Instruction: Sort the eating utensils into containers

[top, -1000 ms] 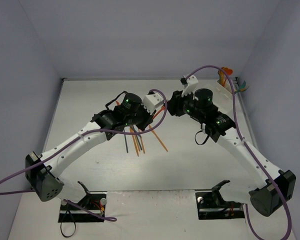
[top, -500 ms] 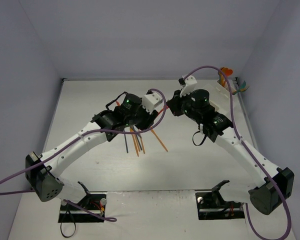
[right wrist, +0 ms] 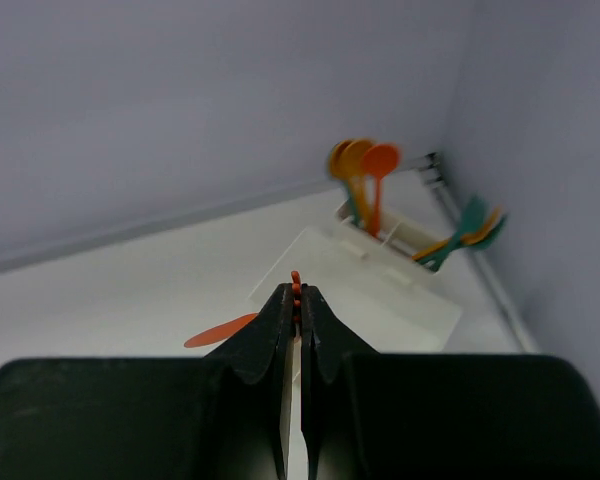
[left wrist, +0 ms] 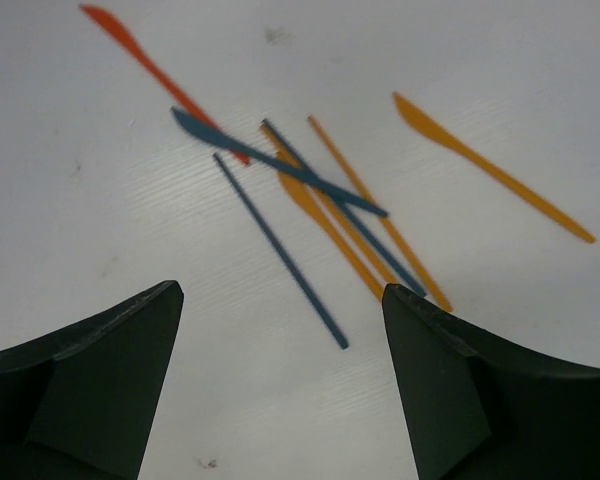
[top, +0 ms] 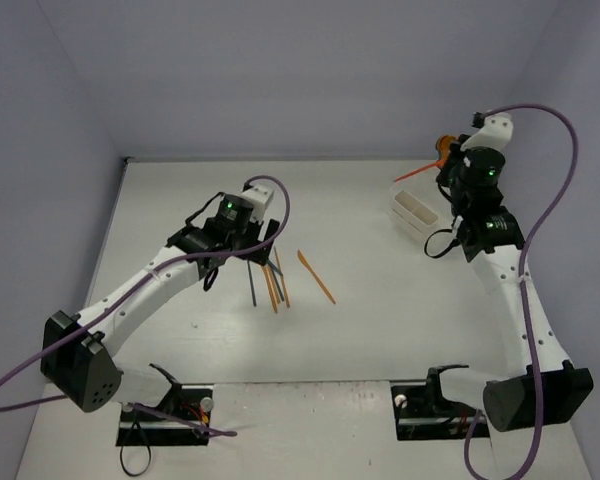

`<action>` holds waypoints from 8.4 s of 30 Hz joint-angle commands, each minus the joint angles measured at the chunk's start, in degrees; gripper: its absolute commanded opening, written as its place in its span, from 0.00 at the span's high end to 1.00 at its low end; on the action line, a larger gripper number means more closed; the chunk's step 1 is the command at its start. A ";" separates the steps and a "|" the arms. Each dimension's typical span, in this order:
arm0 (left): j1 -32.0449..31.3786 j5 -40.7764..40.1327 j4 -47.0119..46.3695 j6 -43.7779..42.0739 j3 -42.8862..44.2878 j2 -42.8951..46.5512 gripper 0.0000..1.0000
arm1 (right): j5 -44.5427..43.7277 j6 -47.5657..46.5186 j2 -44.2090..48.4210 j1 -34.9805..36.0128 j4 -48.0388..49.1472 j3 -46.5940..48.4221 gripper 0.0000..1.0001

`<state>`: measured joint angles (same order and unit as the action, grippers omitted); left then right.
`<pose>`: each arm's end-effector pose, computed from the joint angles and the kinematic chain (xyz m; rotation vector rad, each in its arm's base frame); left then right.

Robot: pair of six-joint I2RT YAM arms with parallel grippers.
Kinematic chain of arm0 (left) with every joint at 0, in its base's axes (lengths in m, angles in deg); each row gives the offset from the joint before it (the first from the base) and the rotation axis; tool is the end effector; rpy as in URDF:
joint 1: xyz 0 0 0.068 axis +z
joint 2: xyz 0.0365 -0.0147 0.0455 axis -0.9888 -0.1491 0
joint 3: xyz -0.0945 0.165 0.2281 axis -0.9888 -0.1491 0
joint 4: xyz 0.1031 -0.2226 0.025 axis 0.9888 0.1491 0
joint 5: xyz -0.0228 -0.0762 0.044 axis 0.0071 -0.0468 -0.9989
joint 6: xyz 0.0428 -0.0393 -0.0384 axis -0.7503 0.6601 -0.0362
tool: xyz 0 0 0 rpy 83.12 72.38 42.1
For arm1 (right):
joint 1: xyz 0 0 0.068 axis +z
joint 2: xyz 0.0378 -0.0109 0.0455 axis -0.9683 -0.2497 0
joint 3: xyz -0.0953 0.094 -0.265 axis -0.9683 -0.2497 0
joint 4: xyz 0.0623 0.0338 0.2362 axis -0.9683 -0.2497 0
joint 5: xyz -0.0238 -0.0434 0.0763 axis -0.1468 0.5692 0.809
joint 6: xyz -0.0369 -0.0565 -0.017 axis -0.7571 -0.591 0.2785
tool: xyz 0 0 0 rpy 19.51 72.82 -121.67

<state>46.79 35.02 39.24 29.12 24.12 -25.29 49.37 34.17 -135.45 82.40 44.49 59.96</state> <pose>0.2466 -0.1644 0.3359 0.4341 2.2034 -0.3261 0.2686 0.0201 0.4700 0.1818 1.4745 0.0422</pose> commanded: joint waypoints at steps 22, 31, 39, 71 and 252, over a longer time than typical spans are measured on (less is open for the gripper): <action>9.24 -3.87 -5.76 4.98 -13.35 6.07 0.03 | -3.11 -6.93 -28.91 -20.20 14.20 19.85 1.00; 9.50 -3.87 -5.91 4.89 -13.19 5.07 0.03 | -2.59 -6.92 -29.57 -19.86 14.21 16.68 1.00; 9.82 -2.82 -6.17 4.98 -12.93 4.29 0.03 | -1.48 -6.92 -27.94 -19.86 14.21 14.38 1.00; 9.85 -1.11 -6.26 5.87 -12.84 5.09 0.03 | 5.91 -6.13 -25.49 -19.04 13.97 12.04 0.53; 14.95 -9.25 6.46 34.03 32.36 -45.84 0.61 | 23.18 4.50 17.11 9.05 2.74 -29.52 0.32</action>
<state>61.32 26.87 44.83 63.16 53.35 -71.12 71.65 38.75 -119.36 91.03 45.03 30.31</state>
